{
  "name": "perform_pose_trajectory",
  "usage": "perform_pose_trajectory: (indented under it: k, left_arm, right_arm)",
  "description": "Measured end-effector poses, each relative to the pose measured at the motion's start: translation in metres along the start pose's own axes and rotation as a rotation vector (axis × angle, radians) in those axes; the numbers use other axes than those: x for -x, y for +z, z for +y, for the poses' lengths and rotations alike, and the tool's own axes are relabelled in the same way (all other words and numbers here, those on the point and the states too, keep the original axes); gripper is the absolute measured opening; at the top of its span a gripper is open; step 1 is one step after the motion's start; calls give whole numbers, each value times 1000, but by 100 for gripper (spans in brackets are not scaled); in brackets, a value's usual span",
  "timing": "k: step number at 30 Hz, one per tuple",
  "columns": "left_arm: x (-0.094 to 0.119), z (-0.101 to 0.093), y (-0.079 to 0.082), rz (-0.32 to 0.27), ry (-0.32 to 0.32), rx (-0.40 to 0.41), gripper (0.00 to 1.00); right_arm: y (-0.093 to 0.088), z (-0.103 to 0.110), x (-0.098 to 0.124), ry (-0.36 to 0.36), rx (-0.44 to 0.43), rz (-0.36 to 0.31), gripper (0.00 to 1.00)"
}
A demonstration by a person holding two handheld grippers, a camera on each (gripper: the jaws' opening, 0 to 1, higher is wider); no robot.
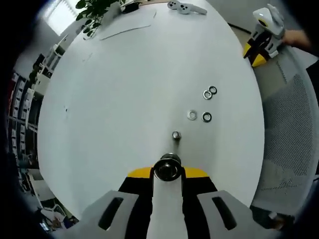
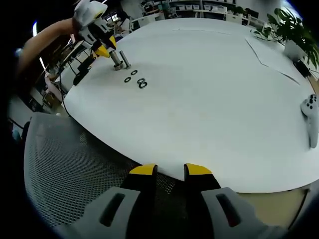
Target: Place the washer onto the threaded stud by aligning its center hole with the stud, sliding it down to the base, and recovering from edge contact or off-axis alignment until the washer reaches the visible bottom stop.
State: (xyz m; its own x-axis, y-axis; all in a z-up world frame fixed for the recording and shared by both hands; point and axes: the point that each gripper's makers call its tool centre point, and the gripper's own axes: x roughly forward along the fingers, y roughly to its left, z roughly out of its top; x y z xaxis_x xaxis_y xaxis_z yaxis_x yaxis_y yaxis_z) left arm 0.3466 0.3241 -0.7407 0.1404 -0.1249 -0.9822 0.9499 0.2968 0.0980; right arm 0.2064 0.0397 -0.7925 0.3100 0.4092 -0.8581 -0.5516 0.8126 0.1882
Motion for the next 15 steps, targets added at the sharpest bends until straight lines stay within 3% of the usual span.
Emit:
perform_pose_trajectory:
  k: [15]
  left_arm:
    - [-24,-3,-2,45,-35,-7,19]
  right_arm:
    - [0,0,0,1,-1,0,24]
